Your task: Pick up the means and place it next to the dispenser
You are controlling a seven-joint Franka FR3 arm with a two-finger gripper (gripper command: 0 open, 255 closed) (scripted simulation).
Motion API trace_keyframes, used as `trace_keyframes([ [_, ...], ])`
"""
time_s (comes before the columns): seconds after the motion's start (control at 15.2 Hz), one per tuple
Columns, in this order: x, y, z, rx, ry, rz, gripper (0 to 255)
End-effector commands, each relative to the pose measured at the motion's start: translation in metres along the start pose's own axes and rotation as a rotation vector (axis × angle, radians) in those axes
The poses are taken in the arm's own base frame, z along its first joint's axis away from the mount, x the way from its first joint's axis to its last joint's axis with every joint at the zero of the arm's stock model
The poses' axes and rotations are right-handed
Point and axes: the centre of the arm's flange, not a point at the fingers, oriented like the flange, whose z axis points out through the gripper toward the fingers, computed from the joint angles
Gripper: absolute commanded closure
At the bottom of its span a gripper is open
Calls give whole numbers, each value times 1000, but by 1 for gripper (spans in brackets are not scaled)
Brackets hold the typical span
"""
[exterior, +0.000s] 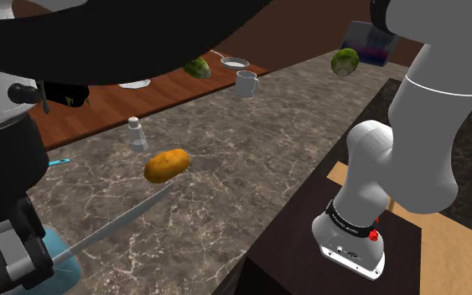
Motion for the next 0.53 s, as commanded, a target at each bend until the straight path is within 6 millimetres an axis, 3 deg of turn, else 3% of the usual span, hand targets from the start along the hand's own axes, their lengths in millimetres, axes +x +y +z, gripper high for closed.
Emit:
trace_keyframes([
  [0.0, -1, 0, 11, 0, 0, 0, 255],
  [0.46, -7, 1, 48, 0, 0, 0, 255],
])
